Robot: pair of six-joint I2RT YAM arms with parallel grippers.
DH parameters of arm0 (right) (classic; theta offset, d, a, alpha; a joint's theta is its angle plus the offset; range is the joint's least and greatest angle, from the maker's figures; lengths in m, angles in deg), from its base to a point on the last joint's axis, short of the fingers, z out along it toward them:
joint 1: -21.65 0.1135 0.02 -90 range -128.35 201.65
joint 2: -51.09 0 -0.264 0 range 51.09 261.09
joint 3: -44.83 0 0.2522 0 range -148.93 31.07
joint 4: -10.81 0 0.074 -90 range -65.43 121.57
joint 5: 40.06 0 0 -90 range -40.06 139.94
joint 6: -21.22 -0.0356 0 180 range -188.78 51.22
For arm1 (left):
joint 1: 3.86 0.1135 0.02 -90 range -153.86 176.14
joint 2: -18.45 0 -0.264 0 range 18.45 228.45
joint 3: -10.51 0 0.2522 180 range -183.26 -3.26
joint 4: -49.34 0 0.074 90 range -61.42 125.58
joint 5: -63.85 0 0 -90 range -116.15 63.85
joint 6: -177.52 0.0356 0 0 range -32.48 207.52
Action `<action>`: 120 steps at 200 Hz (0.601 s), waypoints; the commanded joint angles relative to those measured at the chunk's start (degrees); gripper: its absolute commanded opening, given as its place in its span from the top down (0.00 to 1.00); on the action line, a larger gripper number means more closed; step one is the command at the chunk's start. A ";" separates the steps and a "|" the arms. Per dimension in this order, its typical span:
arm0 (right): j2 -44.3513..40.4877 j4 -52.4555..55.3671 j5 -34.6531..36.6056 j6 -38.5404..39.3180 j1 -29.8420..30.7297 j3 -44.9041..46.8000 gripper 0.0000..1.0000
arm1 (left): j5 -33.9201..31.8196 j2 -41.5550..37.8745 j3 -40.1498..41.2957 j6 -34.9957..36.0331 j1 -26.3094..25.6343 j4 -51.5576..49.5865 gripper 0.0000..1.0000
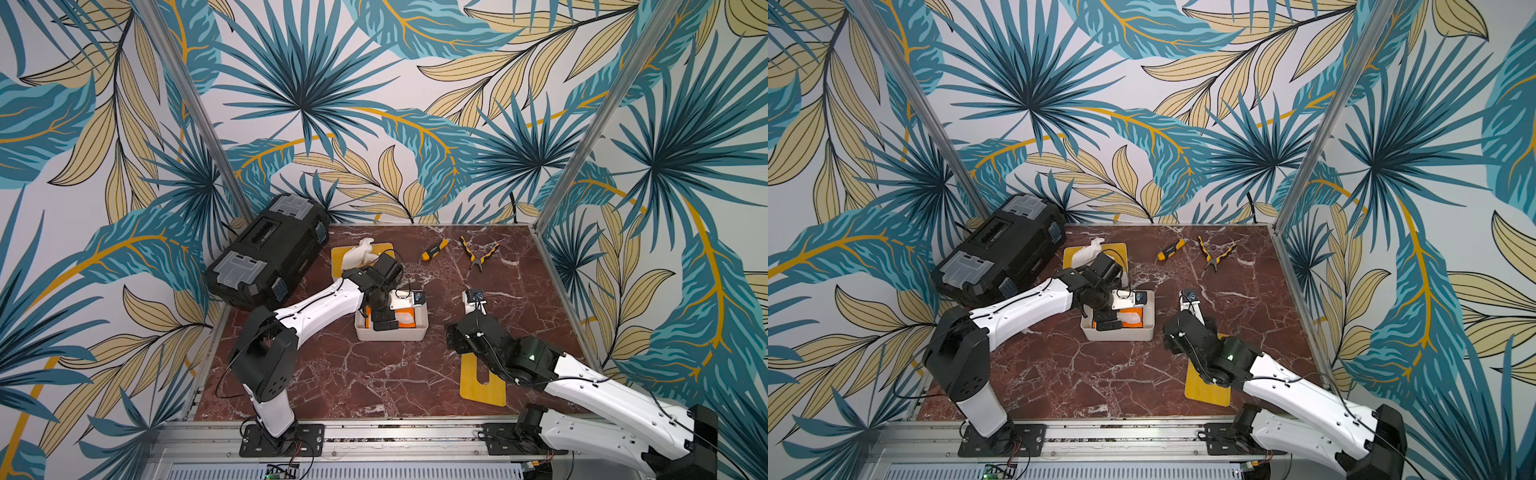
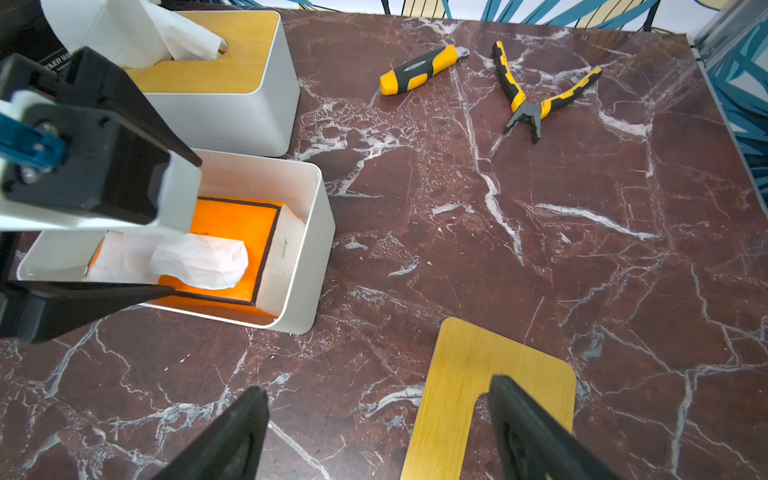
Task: Put the tissue paper into the tissue box
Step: Place the paper towel in the tissue box, then adjust the box lid at the center of the board.
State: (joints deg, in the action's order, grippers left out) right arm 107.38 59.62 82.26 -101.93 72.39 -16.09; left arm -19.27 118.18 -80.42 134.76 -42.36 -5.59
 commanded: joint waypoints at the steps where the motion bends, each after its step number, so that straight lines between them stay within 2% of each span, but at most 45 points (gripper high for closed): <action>1: 3.36 4.44 -3.44 -2.76 -2.27 -2.24 0.11 | 2.00 -3.63 -2.10 -4.37 -0.63 1.53 0.00; 34: 9.68 7.73 -13.57 -8.33 -12.10 -2.59 0.09 | 2.02 -11.55 -1.47 -19.35 -4.29 9.11 0.00; 39: 10.22 7.67 -14.30 -8.81 -12.92 -2.17 0.08 | 1.62 -12.46 -0.80 -22.46 -4.97 10.48 0.00; 47: 11.03 7.35 -14.85 -9.73 -13.86 -1.33 0.01 | 1.42 -13.69 0.21 -26.78 -6.12 11.68 0.00; 76: 12.46 3.72 -19.53 -12.23 -17.70 2.86 0.00 | 0.90 -18.67 8.14 -40.64 -8.69 17.94 0.00; 94: 13.28 3.27 -20.93 -14.06 -19.37 4.71 0.00 | -2.53 -22.21 14.70 -49.02 -8.81 24.50 0.00; 120: 15.01 6.25 -18.47 -15.92 -19.70 4.78 0.00 | -9.90 -27.12 21.90 -54.45 -8.79 31.72 0.00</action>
State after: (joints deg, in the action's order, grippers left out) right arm 121.26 63.75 63.96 -114.30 52.94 -12.22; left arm -21.77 94.68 -64.75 91.12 -51.38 16.88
